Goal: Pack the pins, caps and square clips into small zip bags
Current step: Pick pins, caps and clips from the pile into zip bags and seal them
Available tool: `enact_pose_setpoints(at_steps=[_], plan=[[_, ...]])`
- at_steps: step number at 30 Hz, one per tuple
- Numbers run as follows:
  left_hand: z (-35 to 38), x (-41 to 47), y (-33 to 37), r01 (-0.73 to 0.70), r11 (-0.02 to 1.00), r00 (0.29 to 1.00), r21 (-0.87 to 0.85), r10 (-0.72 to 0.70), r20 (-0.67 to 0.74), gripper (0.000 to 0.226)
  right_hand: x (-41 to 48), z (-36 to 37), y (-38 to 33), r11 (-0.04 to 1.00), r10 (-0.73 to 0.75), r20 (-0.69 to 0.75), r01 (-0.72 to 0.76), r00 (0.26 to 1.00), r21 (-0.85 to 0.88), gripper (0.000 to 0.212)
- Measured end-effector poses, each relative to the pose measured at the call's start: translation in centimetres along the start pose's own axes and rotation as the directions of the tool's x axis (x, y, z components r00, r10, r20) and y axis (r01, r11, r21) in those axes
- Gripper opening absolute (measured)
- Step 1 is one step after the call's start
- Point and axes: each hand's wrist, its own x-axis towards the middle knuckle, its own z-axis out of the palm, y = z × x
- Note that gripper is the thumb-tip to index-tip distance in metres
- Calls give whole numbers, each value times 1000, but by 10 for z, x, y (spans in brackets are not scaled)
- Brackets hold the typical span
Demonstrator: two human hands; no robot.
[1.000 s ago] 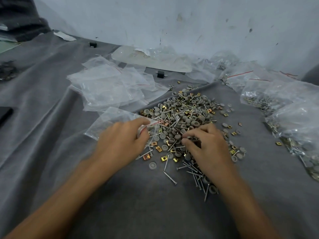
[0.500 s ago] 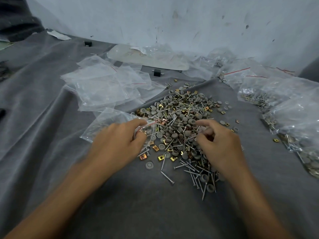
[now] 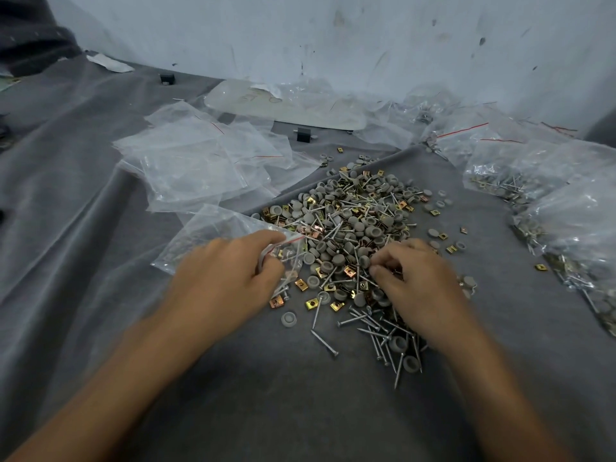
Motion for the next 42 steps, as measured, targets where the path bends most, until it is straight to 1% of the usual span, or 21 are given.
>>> enact_pose_setpoints(at_steps=[2,5,7,13,15,17,18,20,21,22,23,26,28,31,33,35,37,39,40,41,42], plan=[[1,0,0,-6,1000,1000,9,6,10,43,-1,-2,1,1000,-17,-6,17,1000,20,7],[1,-1,0,5,1000,1000,14,-5,31,41,-2,-5,4,1000,-23,42,22,999,20,11],[1,-2,1,11,1000,999,11,-11,44,41,-2,-6,5,999,-24,40,22,999,35,12],[0,-2,5,15,1000,998,-4,-15,55,45,-5,-9,7,985,-17,-75,30,997,173,14],[0,-2,5,14,1000,998,-7,-13,57,48,-5,-9,5,963,-12,-114,42,993,268,13],[0,-3,6,8,1000,998,-6,-8,59,50,-6,-9,-1,912,-19,-122,67,992,404,14],[0,-3,6,5,1000,998,-9,-4,59,49,-7,-9,-5,868,-30,-99,75,995,492,14],[0,-2,7,3,1000,998,-24,-1,62,48,-10,-6,-18,744,-95,15,61,995,666,11],[0,-2,8,1,999,998,-33,1,64,48,-13,-3,-25,688,-147,80,44,986,724,11],[0,-2,9,-2,999,998,-45,5,66,49,-15,3,-32,653,-197,128,33,972,757,12],[0,-3,9,-8,998,998,-60,12,68,50,-16,10,-39,647,-237,152,39,960,761,14],[0,-3,10,-17,993,997,-120,26,70,55,-18,32,-54,718,-289,161,102,944,689,17],[-1,-2,6,3,989,999,-146,5,52,52,-18,38,-59,748,-299,156,130,941,650,22],[-1,1,1,3,992,1000,-127,-2,8,44,-17,36,-57,739,-289,146,123,946,663,34],[-1,1,0,4,993,1000,-121,-2,13,46,-14,30,-50,747,-270,123,127,955,652,34],[0,1,1,9,993,1000,-118,-5,29,51,-10,21,-41,791,-214,77,126,974,599,29],[0,0,1,14,992,999,-126,-9,42,51,-7,10,-28,858,-139,-11,126,990,498,21],[-1,0,1,17,991,999,-129,-11,45,44,-4,0,-14,938,-87,-91,112,992,329,13],[-1,-1,1,16,992,999,-124,-11,42,40,-2,-4,-8,968,-77,-103,99,992,231,9],[-1,-1,1,14,993,999,-117,-10,39,39,-2,-8,-2,985,-74,-85,86,994,149,5],[-1,-1,2,12,994,999,-109,-8,39,39,-2,-10,2,992,-74,-40,77,996,95,7]])
